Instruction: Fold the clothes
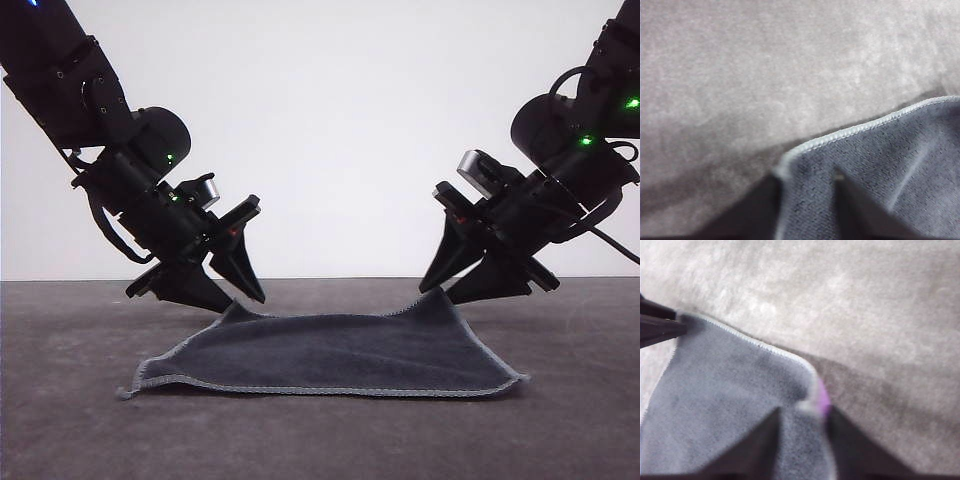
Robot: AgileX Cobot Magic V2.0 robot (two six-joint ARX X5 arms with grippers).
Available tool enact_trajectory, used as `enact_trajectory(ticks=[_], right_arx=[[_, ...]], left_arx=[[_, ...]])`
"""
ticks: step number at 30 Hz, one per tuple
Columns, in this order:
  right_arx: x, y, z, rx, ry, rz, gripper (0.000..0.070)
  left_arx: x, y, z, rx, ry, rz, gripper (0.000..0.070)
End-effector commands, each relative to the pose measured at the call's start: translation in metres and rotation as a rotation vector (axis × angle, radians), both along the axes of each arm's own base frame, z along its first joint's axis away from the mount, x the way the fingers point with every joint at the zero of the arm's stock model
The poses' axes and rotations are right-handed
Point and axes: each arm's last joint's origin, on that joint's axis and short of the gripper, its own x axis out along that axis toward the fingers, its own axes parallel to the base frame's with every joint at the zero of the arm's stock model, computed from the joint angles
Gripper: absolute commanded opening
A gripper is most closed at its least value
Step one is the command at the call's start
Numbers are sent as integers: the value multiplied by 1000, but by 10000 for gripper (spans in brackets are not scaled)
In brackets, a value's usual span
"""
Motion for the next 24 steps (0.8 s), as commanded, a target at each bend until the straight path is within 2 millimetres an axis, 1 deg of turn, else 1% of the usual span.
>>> enact_trajectory(ticks=[1,2,3,10,15,18,24], right_arx=[[5,2,-2,-2,-16,4,4],[6,3,-1,-1,-20,3,2],[6,2,-1,-1,-20,4,2],[6,2,-1,15,-20,15,2],[5,0,1,85,-10,71,2],[4,-5,3,128,7,101,2],[-5,-14,6,163,57,160,2]], left_arx=[[4,-3,-6,14,-5,-10,20],[4,-3,-6,19,-8,-10,2],[4,-3,-6,22,-9,-9,0],[4,-2,-6,27,-13,-13,0],[2,-1,-3,30,-7,-41,0],[-2,0,5,50,-15,-72,0],[-13,3,30,58,-21,-100,0]])
